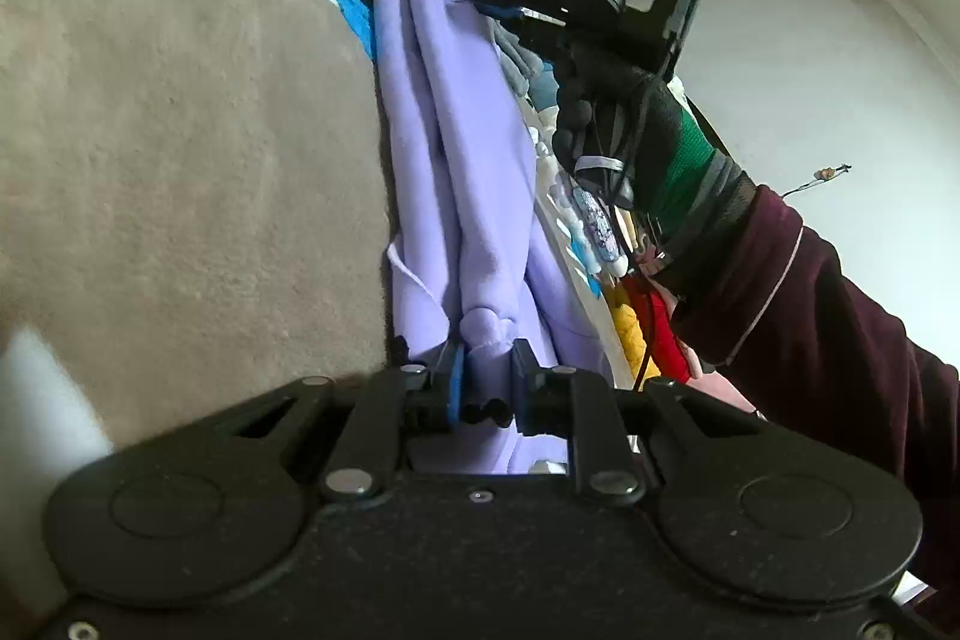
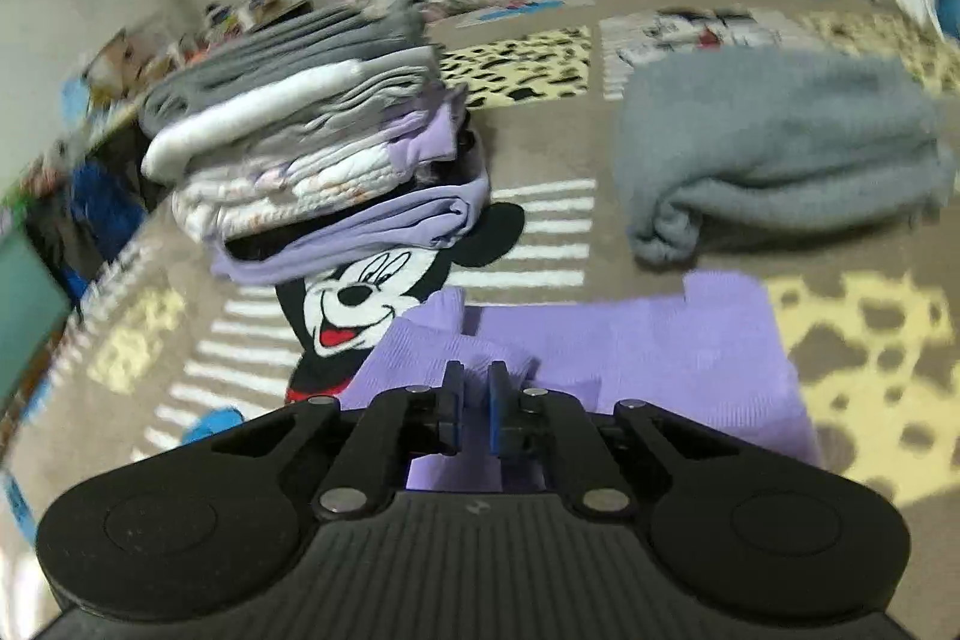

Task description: Fold clothes

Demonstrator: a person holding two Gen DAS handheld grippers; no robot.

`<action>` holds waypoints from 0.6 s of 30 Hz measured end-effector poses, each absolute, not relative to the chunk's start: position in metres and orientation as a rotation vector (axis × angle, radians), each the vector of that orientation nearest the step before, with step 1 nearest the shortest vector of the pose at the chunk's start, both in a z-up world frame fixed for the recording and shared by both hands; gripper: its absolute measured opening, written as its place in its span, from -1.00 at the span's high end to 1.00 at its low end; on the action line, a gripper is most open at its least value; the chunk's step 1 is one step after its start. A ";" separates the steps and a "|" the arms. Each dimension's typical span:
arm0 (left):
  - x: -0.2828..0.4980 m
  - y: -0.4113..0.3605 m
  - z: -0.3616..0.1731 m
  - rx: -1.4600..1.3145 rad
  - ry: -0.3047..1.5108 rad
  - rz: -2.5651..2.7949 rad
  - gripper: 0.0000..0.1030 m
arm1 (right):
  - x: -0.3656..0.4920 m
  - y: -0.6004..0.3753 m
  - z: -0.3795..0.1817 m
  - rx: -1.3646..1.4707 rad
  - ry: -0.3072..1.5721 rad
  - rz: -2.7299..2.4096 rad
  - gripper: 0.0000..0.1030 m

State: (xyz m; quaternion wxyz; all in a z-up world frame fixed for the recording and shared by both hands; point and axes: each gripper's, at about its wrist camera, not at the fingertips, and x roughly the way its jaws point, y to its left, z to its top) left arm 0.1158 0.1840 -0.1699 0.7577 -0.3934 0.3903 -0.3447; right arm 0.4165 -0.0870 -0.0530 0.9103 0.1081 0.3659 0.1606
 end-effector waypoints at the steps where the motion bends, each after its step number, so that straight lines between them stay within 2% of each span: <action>1: 0.117 0.182 -0.170 -0.855 0.851 -0.752 0.66 | 0.415 -0.083 -0.050 0.193 0.744 0.337 0.78; 3: 0.118 0.178 -0.170 -0.853 0.850 -0.751 0.66 | 0.412 -0.074 -0.044 0.134 0.724 0.347 0.72; 9: 0.118 0.176 -0.169 -0.846 0.849 -0.743 0.66 | 0.386 -0.034 -0.029 -0.139 0.669 0.440 0.72; 13: 0.118 0.174 -0.165 -0.822 0.853 -0.736 0.66 | 0.374 0.008 -0.052 -0.403 0.724 0.515 0.73; 15: 0.115 0.174 -0.160 -0.786 0.837 -0.726 0.66 | 0.384 0.016 -0.078 -0.459 0.794 0.500 0.74; 18: 0.109 0.175 -0.148 -0.710 0.795 -0.706 0.65 | 0.388 0.019 -0.083 -0.471 0.782 0.483 0.75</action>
